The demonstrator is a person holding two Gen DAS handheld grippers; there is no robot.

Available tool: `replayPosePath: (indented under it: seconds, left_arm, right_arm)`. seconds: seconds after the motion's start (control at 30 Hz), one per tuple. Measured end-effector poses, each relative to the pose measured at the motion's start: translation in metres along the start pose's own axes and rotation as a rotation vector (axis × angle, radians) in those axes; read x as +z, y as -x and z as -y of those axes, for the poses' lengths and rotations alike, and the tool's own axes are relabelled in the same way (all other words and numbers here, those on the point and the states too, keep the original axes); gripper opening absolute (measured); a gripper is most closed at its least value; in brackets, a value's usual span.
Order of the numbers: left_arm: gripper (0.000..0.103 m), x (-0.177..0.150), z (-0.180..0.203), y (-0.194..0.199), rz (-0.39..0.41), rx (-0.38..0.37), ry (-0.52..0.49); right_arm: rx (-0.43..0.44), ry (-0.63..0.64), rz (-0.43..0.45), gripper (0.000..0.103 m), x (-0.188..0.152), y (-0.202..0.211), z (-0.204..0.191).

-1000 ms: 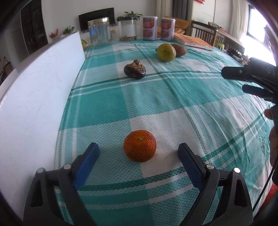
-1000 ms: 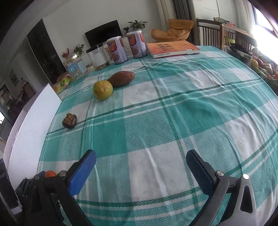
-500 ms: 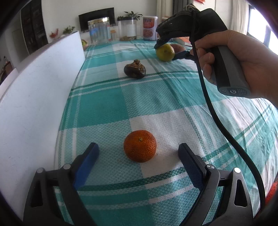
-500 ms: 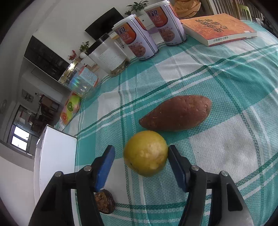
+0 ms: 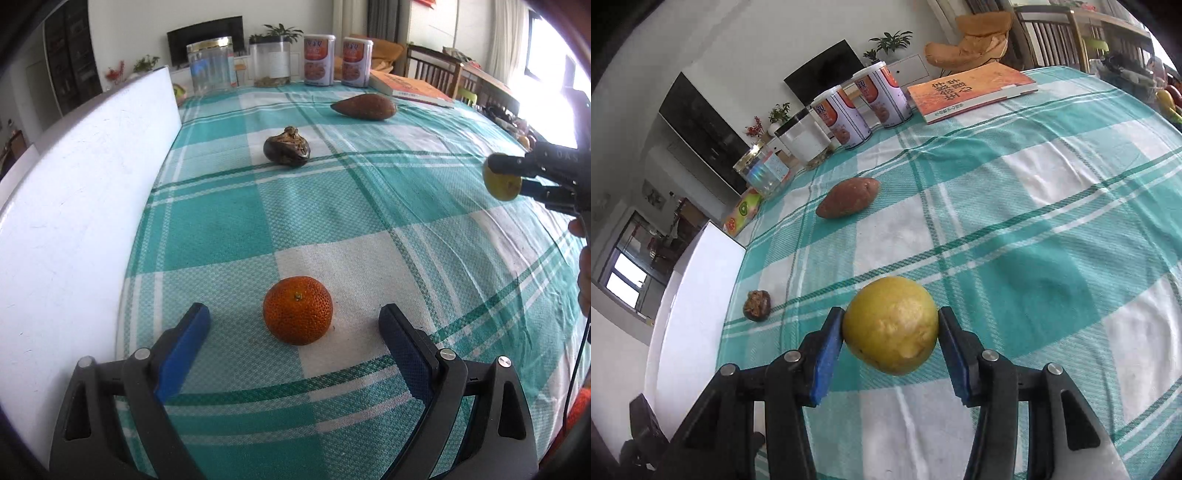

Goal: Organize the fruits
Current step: 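Grasp the yellow pear with the right tool and lift it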

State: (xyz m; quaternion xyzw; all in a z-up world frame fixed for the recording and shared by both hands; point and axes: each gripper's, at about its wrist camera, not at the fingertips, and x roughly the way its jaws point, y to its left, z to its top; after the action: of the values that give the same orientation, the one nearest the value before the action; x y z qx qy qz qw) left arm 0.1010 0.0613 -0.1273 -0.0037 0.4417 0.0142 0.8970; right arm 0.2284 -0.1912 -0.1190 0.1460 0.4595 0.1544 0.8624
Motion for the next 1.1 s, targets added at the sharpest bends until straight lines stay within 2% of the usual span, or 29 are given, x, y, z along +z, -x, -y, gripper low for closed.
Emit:
replayPosePath:
  seconds: [0.13,0.27,0.37,0.53,0.6,0.67,0.77,0.93,1.1]
  left_arm:
    - [0.094,0.000,0.000,0.000,0.000,0.001,0.000]
    - [0.094,0.000,0.000,0.000,0.000,0.000,0.000]
    - [0.094,0.000,0.000,0.000,0.000,0.000,0.000]
    - [0.094,0.000,0.000,0.000,0.000,0.000,0.000]
    - [0.094,0.000,0.000,0.000,0.000,0.001,0.000]
    - [0.094,0.000,0.001,0.000,0.000,0.001,0.000]
    - [0.095,0.000,0.001,0.000,0.000,0.001,0.000]
    - [0.095,0.000,0.001,-0.001,0.000,0.001,0.000]
    - [0.094,0.000,0.001,-0.001,-0.001,0.001,0.000]
  right_arm:
    - [-0.020,0.043,0.049,0.051,-0.034,0.024,0.008]
    - [-0.052,0.078,0.070,0.051,-0.052,0.038,0.003]
    - [-0.052,0.052,0.075,0.051,-0.062,0.042,0.005]
    - [-0.102,0.099,0.096,0.052,-0.067,0.043,-0.005]
    - [-0.114,0.105,0.095,0.056,-0.069,0.042,-0.007]
    - [-0.125,0.104,0.101,0.065,-0.070,0.044,-0.007]
    - [-0.130,0.096,0.107,0.069,-0.070,0.046,-0.005]
    - [-0.124,0.121,0.092,0.072,-0.072,0.044,-0.011]
    - [-0.133,0.147,0.032,0.075,-0.073,0.030,-0.015]
